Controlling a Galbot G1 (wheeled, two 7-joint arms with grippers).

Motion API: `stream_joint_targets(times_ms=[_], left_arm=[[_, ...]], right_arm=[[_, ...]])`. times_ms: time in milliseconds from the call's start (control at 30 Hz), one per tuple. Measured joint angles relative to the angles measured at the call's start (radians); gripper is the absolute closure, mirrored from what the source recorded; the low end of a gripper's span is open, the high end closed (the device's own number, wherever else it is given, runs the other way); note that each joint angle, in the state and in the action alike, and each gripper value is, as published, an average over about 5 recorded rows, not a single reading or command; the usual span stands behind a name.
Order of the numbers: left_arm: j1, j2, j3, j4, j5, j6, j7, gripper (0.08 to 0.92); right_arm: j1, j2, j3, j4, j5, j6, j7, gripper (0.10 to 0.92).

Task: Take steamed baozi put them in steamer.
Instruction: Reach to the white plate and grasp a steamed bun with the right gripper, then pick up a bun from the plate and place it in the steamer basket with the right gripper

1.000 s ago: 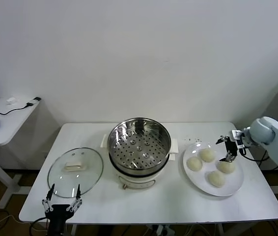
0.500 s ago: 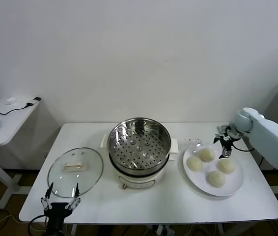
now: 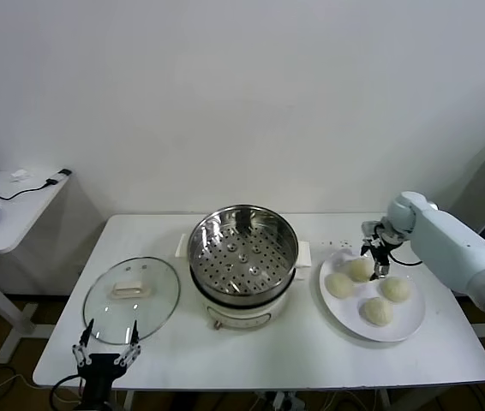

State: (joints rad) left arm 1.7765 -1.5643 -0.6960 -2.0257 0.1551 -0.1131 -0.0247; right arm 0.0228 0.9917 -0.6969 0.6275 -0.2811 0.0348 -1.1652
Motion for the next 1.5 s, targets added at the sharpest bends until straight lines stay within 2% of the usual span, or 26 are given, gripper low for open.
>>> stream_joint_targets(times_ms=[267, 467, 767, 1033, 1300, 1500], left_arm=[[0.004, 0.001, -0.001, 0.000, 0.001, -0.001, 0.000, 0.177], [0.007, 0.002, 0.000, -0.001, 0.003, -0.003, 0.000, 0.177], [0.016, 0.002, 0.002, 0.000, 0.005, -0.008, 0.000, 0.177], [0.024, 0.003, 0.005, 0.000, 0.006, -0.011, 0.000, 0.177], [0.029, 0.003, 0.011, -0.005, 0.007, -0.013, 0.000, 0.177], [0.027, -0.002, 0.014, -0.010, 0.016, -0.016, 0.008, 0.177]], right_arm=[[-0.005, 0.022, 0.019, -0.031, -0.012, 0.006, -0.010, 0.376], [-0.005, 0.027, 0.030, -0.043, -0.017, 0.014, -0.022, 0.430], [0.012, 0.015, 0.024, -0.029, -0.007, 0.033, -0.039, 0.440], [0.132, -0.013, -0.097, 0.072, 0.070, 0.089, -0.081, 0.440], [0.372, 0.023, -0.289, 0.216, 0.155, 0.236, -0.121, 0.440], [0.505, 0.110, -0.363, 0.295, 0.140, 0.378, -0.122, 0.440]])
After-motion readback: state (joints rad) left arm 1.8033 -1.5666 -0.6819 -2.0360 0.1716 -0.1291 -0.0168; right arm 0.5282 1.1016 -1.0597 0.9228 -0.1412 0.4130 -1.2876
